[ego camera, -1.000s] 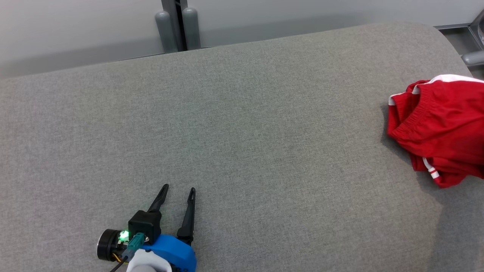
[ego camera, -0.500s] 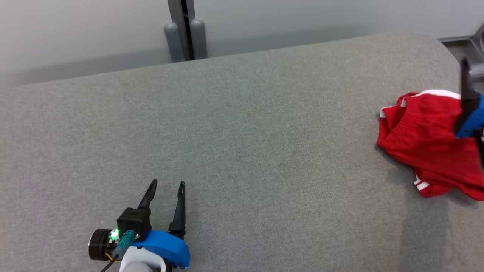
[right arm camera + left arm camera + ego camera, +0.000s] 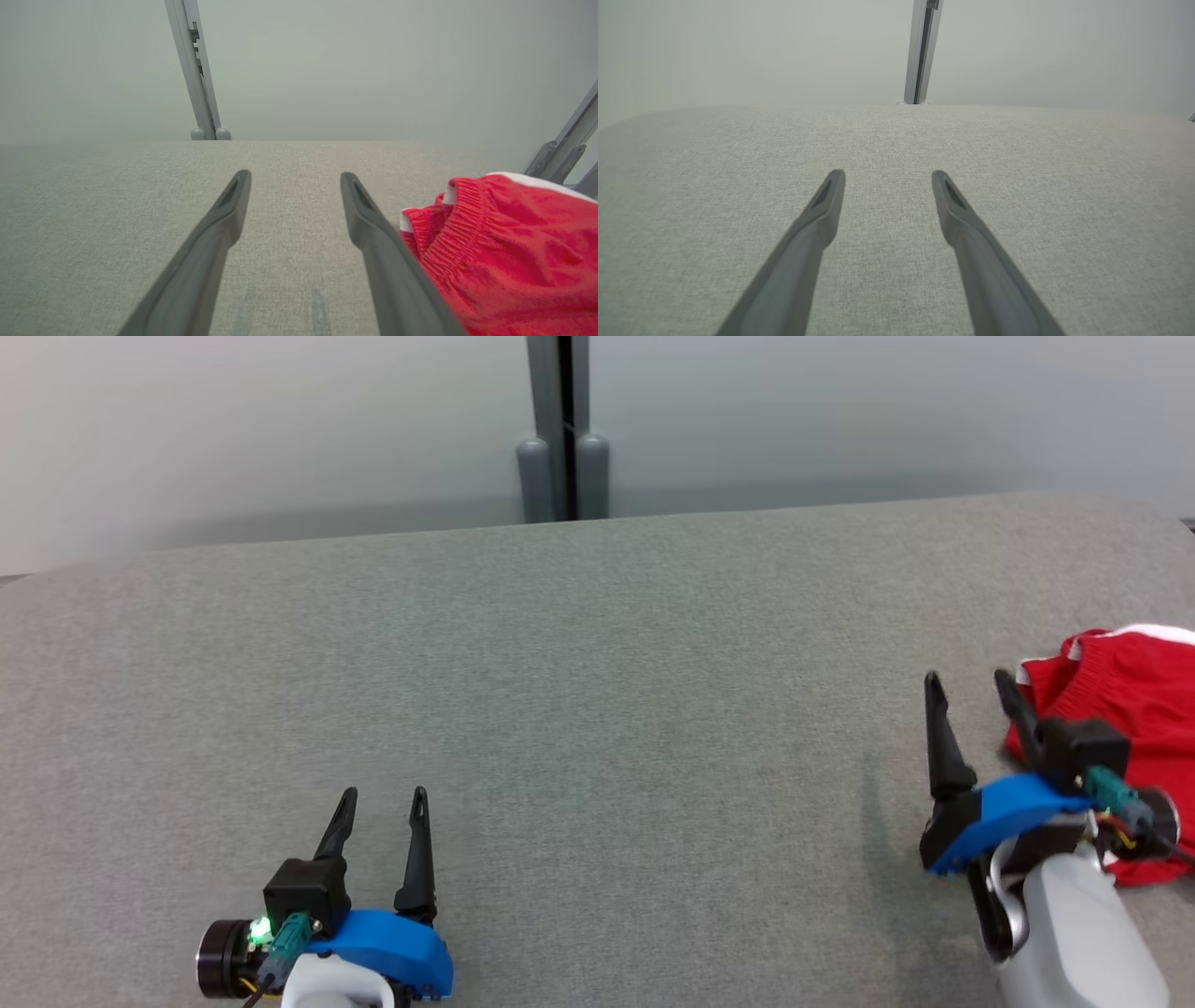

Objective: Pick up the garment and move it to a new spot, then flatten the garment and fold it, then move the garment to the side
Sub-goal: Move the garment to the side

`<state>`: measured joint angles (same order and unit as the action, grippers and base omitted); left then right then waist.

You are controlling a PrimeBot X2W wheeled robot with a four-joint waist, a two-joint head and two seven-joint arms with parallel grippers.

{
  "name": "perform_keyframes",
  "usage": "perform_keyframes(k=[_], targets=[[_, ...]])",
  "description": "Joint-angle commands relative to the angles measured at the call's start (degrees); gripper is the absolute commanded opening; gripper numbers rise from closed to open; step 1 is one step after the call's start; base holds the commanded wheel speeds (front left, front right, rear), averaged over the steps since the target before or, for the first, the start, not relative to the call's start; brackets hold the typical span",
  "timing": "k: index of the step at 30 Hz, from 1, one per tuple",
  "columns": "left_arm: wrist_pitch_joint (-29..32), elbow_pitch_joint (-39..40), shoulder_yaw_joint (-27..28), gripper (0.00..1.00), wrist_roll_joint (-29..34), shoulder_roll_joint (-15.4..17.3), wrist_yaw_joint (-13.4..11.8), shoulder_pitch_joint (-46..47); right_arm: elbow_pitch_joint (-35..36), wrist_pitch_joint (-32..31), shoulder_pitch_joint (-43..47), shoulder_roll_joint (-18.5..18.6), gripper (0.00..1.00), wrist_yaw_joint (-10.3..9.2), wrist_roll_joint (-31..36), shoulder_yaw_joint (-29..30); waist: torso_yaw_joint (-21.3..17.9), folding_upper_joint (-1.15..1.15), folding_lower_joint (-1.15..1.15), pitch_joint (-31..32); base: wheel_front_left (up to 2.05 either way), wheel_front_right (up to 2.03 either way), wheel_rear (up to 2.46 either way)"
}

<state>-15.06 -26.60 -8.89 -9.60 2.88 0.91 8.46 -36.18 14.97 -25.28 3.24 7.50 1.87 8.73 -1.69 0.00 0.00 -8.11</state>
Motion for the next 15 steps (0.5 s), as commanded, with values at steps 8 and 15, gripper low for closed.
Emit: perform_keyframes(k=[8, 15], targets=[[-0.13, -1.40, 0.40, 1.00, 0.23, 0.02, -1.20, -1.73, 0.56, 0.26, 8.51, -0.19, 1.00, -0.02, -9.05, -7.62, 2.59, 0.00, 0.00, 2.55, 0.00, 0.00, 0.00], [-0.13, -1.65, 1.85, 1.00, -0.32, 0.02, -1.75, -3.25, 2.53, 0.26, 11.34, -0.23, 1.00, -0.02, -11.30, -11.12, 2.66, 0.00, 0.00, 5.12, 0.00, 0.00, 0.00]])
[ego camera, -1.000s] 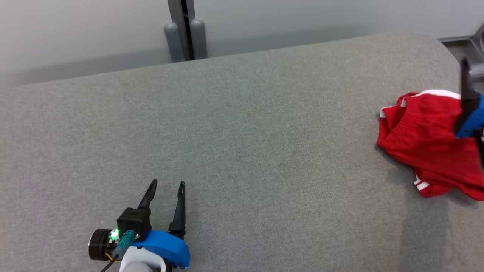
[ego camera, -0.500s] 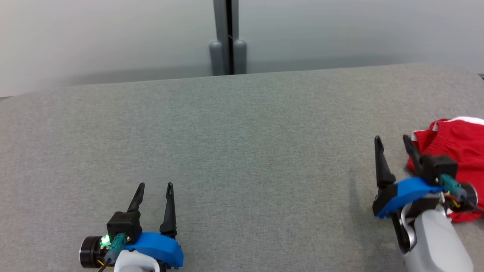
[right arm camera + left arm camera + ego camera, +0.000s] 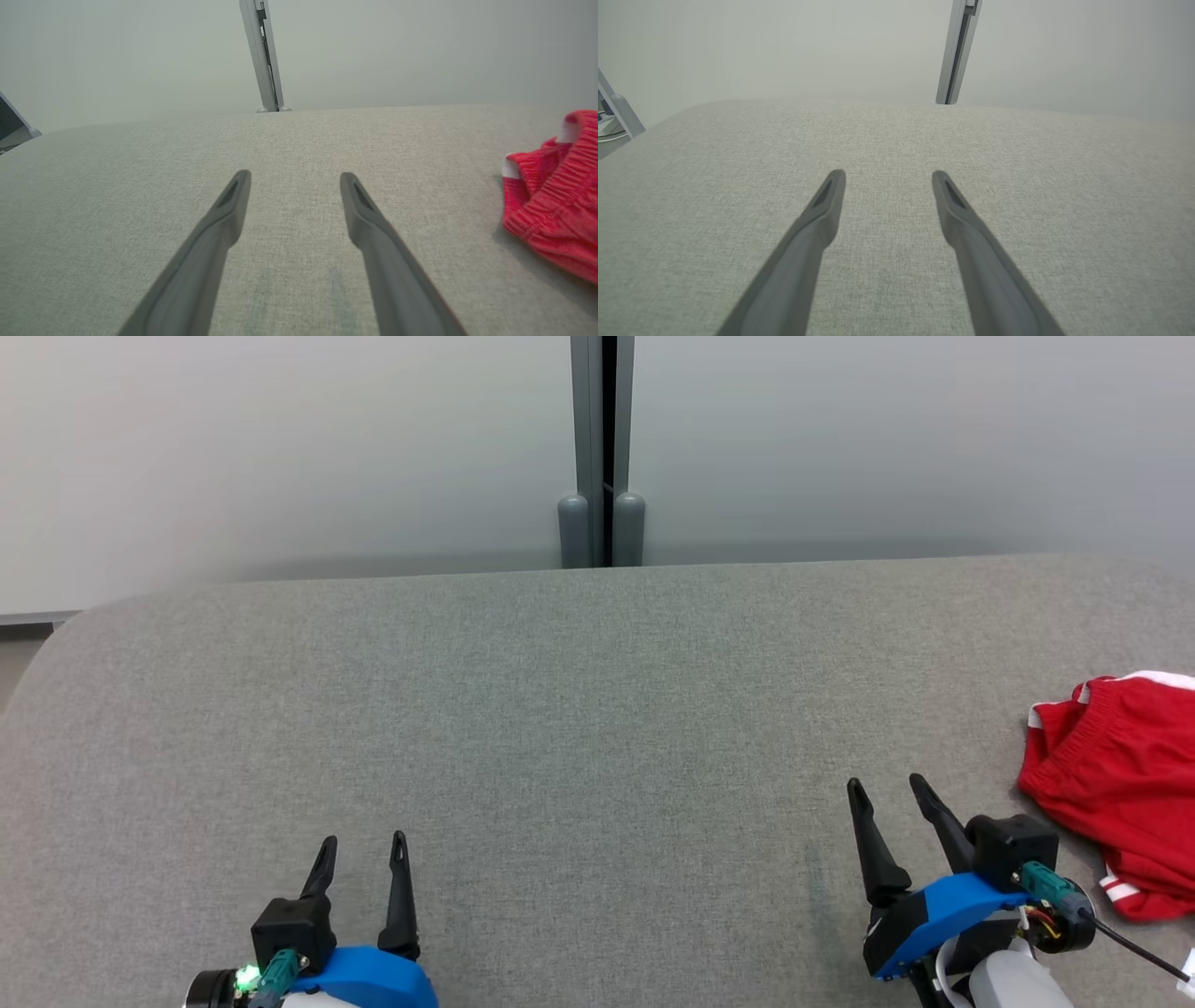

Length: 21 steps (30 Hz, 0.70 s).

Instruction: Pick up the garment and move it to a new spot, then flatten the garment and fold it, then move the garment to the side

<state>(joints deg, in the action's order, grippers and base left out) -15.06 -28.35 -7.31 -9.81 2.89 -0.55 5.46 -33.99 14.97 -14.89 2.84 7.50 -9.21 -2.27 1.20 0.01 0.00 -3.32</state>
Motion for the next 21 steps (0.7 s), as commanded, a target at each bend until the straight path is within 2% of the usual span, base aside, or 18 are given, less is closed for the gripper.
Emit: perform_keyframes(k=[1, 10, 15, 16, 21], targets=[[-0.13, 0.09, 0.41, 1.00, -0.16, 0.02, -0.38, -0.55, 0.44, 0.26, 1.34, 0.16, 1.00, -0.02, -0.35, -0.36, -0.32, -0.01, 0.00, 0.75, 0.00, 0.00, 0.00], [-0.13, 1.41, 1.98, 1.00, -1.64, 0.02, -0.59, -2.31, 1.18, 0.27, 3.25, 0.15, 1.00, -0.02, -0.53, -1.48, -1.20, -0.01, 0.00, 2.79, 0.00, 0.00, 0.00], [-0.13, 1.97, 2.61, 1.00, -2.42, 0.01, 1.14, -3.01, 1.70, 0.27, 3.71, 0.15, 1.00, -0.02, -1.58, -1.99, -1.55, -0.01, 0.00, 3.35, 0.00, 0.00, 0.00], [0.01, 1.75, 2.61, 0.00, -2.52, 0.00, 1.15, -2.82, 1.50, 0.00, 2.88, 0.00, 0.00, 0.00, -1.42, -1.97, -1.52, 0.00, 0.00, 3.36, 0.00, 0.00, 0.00], [0.58, -0.46, 2.73, 0.00, -3.20, -0.15, 1.12, -4.36, -0.54, -0.48, 4.12, -0.09, 0.00, 0.00, -1.87, -1.82, -1.54, 0.00, -0.01, 3.42, 0.00, 0.00, 0.00]])
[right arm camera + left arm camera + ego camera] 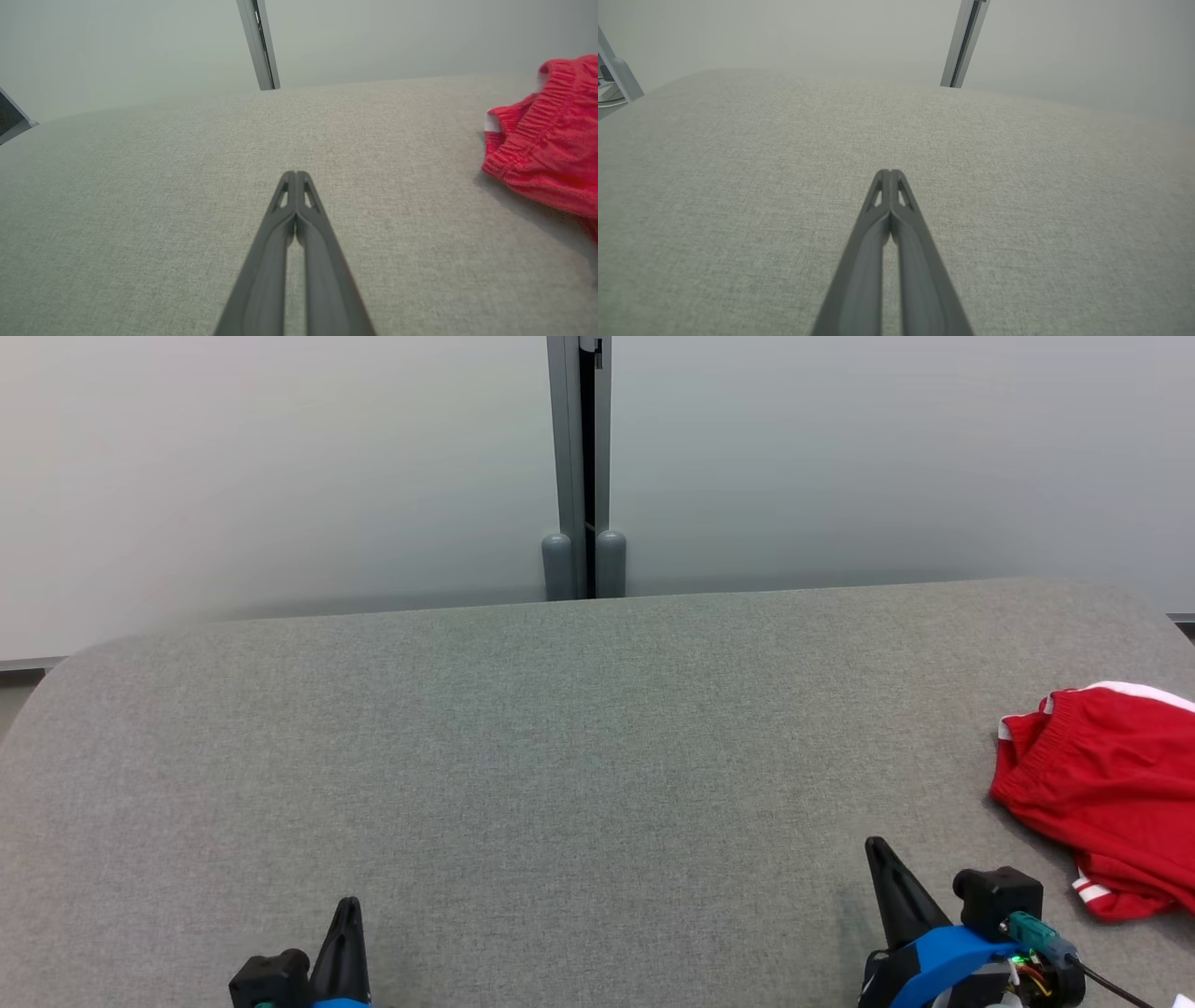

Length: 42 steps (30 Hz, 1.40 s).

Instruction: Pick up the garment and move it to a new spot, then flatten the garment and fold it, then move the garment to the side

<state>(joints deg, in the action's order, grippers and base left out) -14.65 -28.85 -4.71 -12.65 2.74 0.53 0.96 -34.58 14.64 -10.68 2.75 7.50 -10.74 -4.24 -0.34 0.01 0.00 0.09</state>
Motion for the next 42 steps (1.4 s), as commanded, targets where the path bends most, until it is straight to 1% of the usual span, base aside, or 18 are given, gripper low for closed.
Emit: perform_keyframes(k=[1, 23, 42], targets=[[0.61, 0.06, 0.45, 0.00, -1.43, 0.00, 0.13, 0.38, 0.16, -0.59, -0.20, 0.00, 0.00, 0.00, -1.44, 0.47, 0.00, 0.00, 0.00, 0.00, 0.00, 0.00, 0.00], [6.02, 4.27, 3.25, 0.00, -22.59, 0.05, 2.00, 1.75, 5.97, -6.04, 1.17, 0.05, 0.00, 0.00, -23.12, 3.13, 0.06, 0.00, 0.00, -0.05, 0.00, 0.00, 0.00], [10.05, 7.18, 5.40, 0.00, -37.78, 0.09, 3.35, 2.84, 9.98, -10.05, 2.08, 0.10, 0.00, 0.00, -38.68, 5.19, 0.11, 0.00, 0.00, -0.09, 0.00, 0.00, 0.00]])
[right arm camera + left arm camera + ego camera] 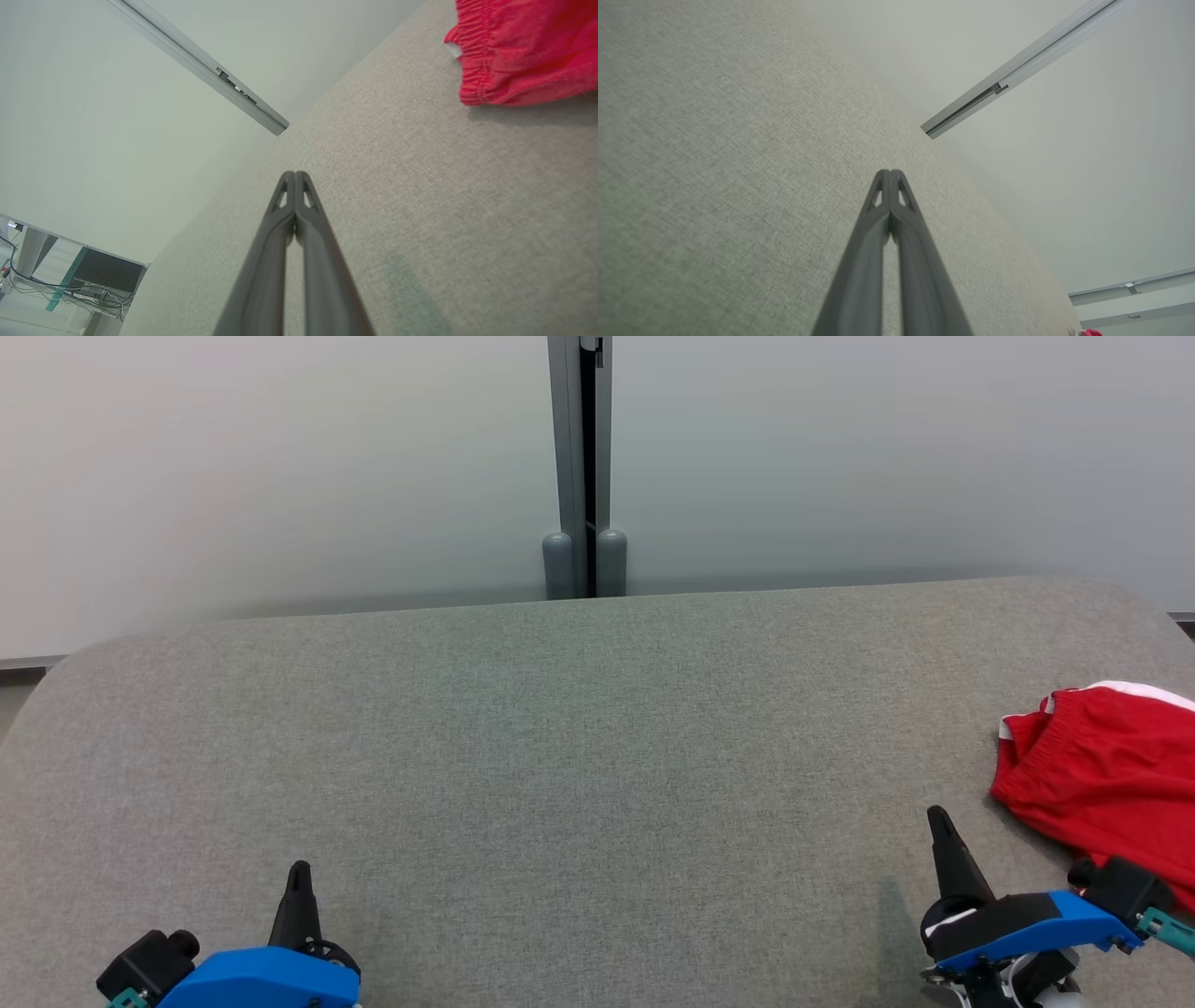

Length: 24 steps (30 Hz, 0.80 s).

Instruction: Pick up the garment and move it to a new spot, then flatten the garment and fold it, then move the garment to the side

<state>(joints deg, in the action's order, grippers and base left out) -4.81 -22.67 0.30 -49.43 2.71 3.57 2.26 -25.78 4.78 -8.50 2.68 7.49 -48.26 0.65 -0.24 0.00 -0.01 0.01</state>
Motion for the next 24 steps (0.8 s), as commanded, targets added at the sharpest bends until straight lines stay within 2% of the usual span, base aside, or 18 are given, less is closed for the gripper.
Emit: perform_keyframes(k=[1, 24], targets=[[0.38, 1.14, 0.47, 0.00, -1.72, 0.13, 0.40, 1.61, 1.36, -0.40, -0.05, 0.18, 0.00, 0.01, -1.89, 0.40, 0.01, 0.01, 0.00, 0.00, 0.00, 0.00, 0.00], [4.30, 3.91, 2.55, 0.00, -16.39, 0.17, 1.70, 2.65, 5.21, -4.34, 0.84, 0.22, 0.00, 0.01, -16.94, 2.40, 0.08, 0.00, 0.01, -0.05, 0.00, 0.00, 0.00]])
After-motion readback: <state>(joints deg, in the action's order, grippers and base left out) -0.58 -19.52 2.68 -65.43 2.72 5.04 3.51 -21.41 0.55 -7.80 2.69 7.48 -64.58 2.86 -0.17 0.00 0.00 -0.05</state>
